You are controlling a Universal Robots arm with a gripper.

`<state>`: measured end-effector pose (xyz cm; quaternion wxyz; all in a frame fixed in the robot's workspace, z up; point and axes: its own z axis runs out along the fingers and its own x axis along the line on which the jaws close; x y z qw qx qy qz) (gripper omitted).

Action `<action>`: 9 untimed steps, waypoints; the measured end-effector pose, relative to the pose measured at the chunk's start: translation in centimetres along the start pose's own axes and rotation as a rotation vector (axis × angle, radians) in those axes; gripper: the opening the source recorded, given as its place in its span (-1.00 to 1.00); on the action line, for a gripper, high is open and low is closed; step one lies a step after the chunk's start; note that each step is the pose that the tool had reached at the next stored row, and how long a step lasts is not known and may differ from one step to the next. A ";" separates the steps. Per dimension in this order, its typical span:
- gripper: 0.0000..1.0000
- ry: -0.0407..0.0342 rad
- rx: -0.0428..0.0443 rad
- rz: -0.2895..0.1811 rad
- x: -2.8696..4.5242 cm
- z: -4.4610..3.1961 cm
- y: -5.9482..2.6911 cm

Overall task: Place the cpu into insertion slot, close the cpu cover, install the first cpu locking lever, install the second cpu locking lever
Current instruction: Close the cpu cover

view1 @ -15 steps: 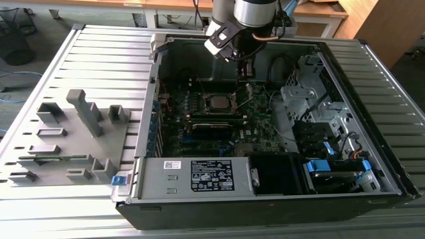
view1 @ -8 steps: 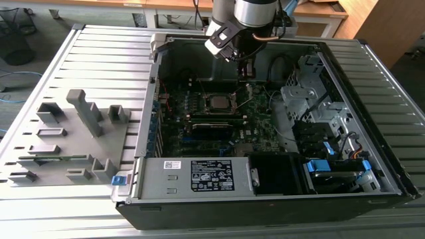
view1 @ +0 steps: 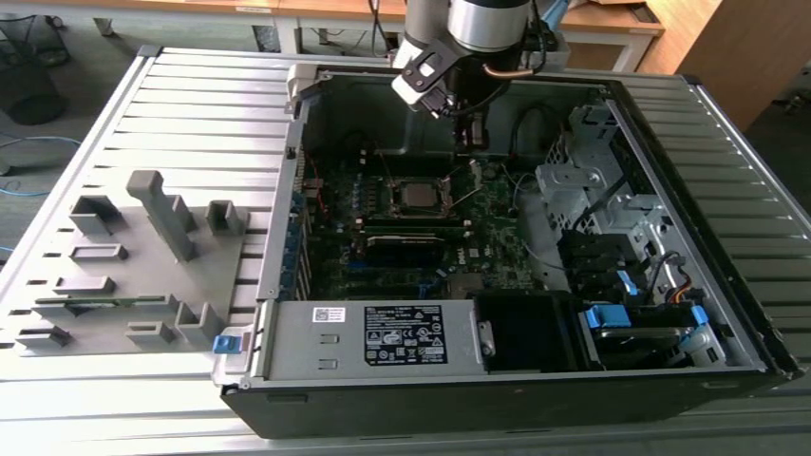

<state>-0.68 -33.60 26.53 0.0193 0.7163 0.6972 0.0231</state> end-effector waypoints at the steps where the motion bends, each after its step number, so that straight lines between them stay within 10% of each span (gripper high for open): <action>1: -0.79 0.0000 0.0000 0.000 0.00 0.00 0.07; 9: -0.79 0.0000 0.0000 0.000 0.03 0.06 0.94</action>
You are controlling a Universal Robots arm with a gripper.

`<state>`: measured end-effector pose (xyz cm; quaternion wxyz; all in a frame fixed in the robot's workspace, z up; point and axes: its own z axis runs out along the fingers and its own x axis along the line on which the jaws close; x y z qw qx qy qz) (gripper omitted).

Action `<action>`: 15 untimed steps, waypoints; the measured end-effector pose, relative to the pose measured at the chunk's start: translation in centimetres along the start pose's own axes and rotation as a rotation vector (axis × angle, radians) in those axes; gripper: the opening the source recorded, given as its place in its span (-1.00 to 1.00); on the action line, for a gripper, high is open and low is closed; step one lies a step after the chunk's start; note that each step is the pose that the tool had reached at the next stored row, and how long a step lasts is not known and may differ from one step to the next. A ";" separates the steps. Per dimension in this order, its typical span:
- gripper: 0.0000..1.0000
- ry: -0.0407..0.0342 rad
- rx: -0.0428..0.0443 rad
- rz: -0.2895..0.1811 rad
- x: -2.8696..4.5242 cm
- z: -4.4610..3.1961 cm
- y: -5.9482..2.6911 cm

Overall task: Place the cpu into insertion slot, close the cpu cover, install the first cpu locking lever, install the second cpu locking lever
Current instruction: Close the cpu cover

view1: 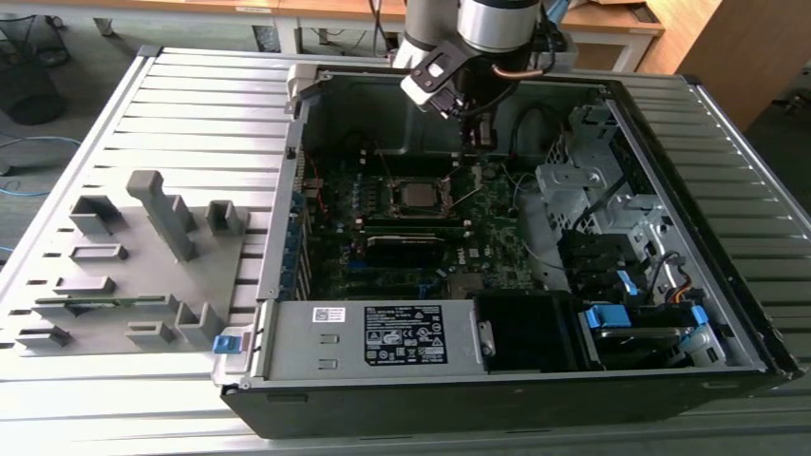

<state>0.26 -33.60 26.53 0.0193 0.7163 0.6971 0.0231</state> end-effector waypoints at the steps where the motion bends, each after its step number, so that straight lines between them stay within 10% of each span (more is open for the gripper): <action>1: -0.79 0.0000 0.0000 0.000 0.00 0.01 0.13; 15: -0.79 0.0000 0.0001 0.000 0.08 0.21 3.12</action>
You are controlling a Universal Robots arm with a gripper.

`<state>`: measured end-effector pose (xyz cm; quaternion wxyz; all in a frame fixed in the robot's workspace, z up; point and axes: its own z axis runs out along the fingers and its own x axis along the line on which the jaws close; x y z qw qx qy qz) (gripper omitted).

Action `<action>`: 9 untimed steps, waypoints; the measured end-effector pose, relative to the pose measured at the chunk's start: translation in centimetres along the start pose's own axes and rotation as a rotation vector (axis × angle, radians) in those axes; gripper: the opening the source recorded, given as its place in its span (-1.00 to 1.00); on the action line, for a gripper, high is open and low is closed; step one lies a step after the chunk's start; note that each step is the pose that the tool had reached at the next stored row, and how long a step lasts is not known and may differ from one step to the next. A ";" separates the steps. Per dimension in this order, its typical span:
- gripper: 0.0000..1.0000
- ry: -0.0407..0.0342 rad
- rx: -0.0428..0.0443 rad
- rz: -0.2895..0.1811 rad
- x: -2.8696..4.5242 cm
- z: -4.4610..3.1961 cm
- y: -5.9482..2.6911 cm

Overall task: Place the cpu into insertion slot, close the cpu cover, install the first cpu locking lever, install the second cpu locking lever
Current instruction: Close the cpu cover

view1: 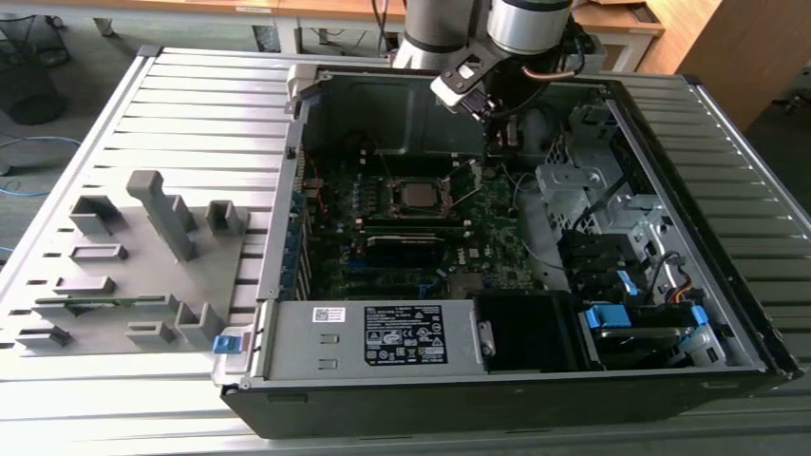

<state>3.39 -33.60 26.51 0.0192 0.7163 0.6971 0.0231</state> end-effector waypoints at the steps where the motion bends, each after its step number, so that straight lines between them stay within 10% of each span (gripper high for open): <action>1: -0.79 0.0000 0.0000 0.000 0.00 0.01 0.20; 9: -0.79 0.0000 -0.0001 0.000 0.02 0.05 0.75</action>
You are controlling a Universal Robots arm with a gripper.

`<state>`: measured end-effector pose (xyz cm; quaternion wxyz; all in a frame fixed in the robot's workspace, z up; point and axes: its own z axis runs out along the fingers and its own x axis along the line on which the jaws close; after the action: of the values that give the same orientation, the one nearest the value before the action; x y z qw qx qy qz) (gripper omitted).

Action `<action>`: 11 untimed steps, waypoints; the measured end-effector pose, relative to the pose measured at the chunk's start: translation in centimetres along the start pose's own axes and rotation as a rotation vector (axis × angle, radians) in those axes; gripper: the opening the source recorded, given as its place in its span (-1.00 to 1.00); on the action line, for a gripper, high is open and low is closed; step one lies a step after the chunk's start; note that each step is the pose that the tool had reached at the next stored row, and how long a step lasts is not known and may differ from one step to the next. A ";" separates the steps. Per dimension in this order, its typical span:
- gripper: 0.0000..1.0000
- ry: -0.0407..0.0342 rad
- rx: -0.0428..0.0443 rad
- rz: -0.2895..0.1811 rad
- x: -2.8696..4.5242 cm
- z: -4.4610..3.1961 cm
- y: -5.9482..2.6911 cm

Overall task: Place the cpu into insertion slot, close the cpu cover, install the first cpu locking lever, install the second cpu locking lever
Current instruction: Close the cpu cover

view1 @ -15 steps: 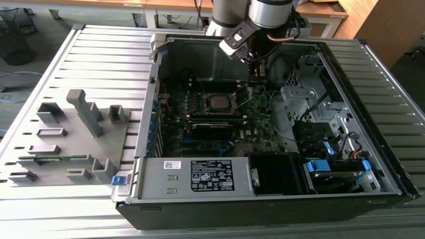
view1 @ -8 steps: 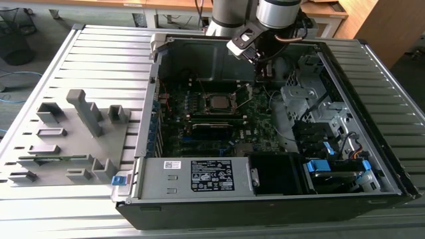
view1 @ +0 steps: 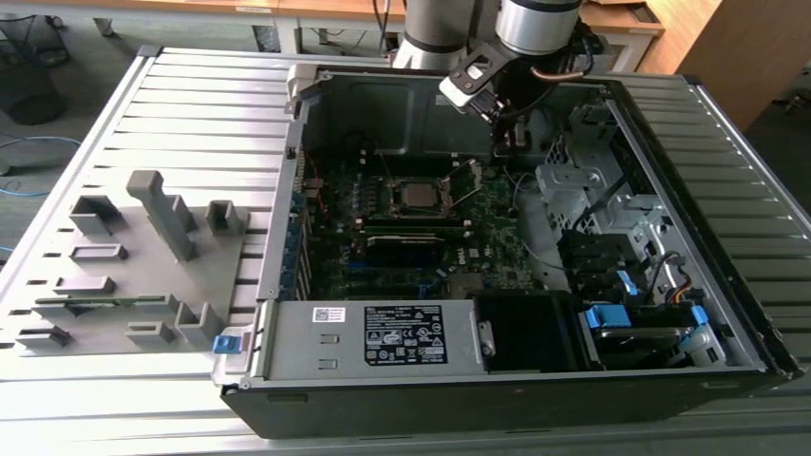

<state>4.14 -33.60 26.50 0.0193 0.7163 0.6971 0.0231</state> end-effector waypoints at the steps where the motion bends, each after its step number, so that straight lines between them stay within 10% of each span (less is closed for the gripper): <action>1: -0.79 0.0000 0.0000 0.000 0.00 0.00 0.00; 11: -0.79 -0.0001 0.0001 0.000 0.00 0.22 -0.01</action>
<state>4.15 -33.60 26.29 0.0193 0.7163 0.6972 0.0230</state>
